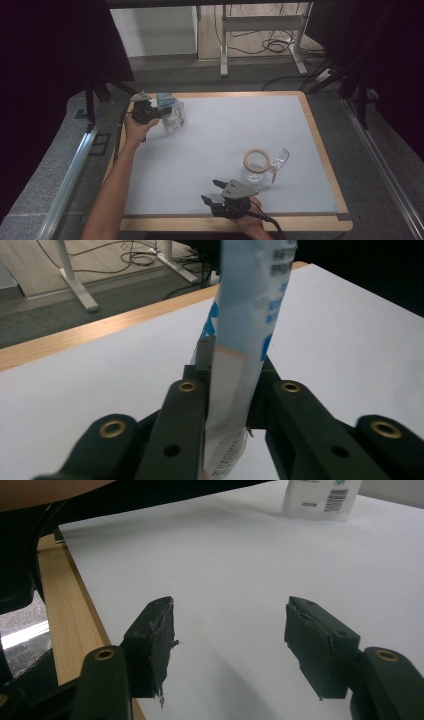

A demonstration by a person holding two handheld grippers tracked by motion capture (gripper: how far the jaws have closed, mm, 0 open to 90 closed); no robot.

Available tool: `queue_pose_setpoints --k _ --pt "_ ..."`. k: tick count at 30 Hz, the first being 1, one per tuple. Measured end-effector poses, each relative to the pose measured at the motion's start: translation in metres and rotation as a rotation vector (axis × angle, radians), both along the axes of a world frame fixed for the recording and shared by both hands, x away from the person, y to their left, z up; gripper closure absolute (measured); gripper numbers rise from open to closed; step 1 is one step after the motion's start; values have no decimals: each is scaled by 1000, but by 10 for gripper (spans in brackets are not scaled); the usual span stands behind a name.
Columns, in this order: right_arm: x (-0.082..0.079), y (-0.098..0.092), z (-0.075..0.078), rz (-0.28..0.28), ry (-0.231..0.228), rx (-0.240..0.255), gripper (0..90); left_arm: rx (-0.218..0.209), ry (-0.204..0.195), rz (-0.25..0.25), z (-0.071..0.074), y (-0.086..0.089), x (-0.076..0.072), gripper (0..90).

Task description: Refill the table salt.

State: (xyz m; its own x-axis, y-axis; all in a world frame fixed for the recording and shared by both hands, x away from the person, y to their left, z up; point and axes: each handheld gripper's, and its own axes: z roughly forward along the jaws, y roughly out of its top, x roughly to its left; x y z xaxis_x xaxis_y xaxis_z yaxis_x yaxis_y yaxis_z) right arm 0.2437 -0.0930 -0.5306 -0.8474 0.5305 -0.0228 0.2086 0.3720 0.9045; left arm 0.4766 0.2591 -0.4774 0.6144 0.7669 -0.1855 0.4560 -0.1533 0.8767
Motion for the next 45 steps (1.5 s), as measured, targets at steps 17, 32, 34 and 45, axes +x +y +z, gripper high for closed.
queue_pose_setpoints --k 17,32,34,45 --pt "1 -1 1 -19 -12 -2 374 -63 -44 -15 19 -10 -15 900" --pt "4 3 1 -30 -13 7 374 -98 -51 -118 31 -24 -60 900" --pt "5 4 0 -31 -16 4 374 -94 -53 -135 31 -27 -67 900" --pt "8 9 0 -57 -21 1 347 -117 -71 -183 42 -41 -101 900"
